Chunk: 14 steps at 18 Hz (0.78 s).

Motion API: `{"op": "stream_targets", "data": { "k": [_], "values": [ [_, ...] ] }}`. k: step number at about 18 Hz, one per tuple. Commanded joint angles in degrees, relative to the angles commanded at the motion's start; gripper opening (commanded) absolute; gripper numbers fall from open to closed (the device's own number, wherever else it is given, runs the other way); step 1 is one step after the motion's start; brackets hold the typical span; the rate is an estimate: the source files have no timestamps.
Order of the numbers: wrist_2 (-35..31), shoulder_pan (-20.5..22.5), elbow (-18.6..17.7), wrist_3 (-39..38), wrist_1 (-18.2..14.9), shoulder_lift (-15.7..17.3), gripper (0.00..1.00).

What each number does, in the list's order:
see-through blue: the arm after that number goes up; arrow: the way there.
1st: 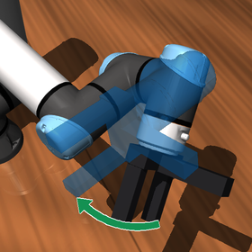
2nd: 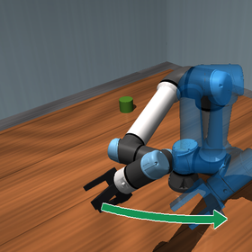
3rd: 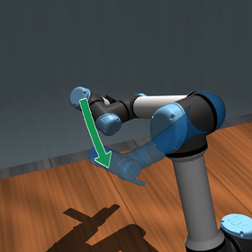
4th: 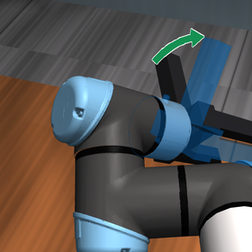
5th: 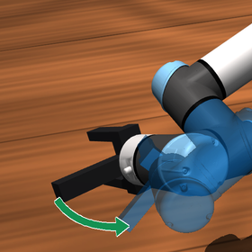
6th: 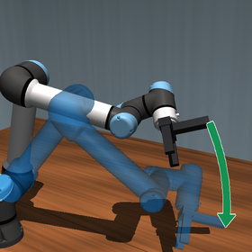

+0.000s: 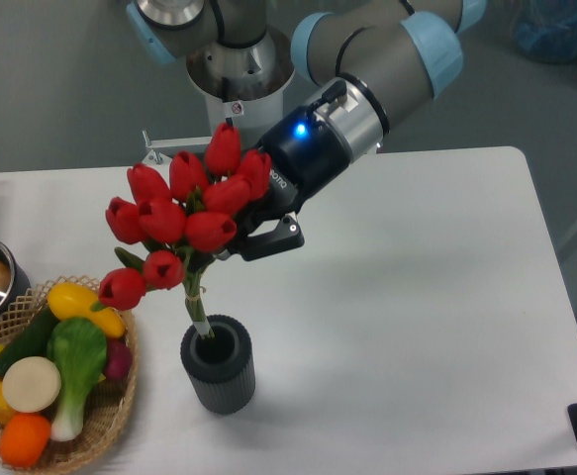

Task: Pick up the flowers from the vase
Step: 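Lift the tulip bouquet up out of the grey vase, then carry the held tulips away from the vase over the table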

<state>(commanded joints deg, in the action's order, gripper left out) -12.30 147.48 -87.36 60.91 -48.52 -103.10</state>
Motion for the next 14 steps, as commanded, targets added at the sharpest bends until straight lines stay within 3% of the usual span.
{"op": "stream_targets", "data": {
  "k": [5, 10, 14],
  "values": [
    [-1.40, 2.19, 0.35, -3.94, -0.35, 1.22, 0.36],
    [-16.67, 3.43, 0.09, -4.31, -0.35, 2.90, 0.36],
    [-20.56, 5.80, -0.17, -4.22, -0.44, 2.90, 0.36]
  ]
}}
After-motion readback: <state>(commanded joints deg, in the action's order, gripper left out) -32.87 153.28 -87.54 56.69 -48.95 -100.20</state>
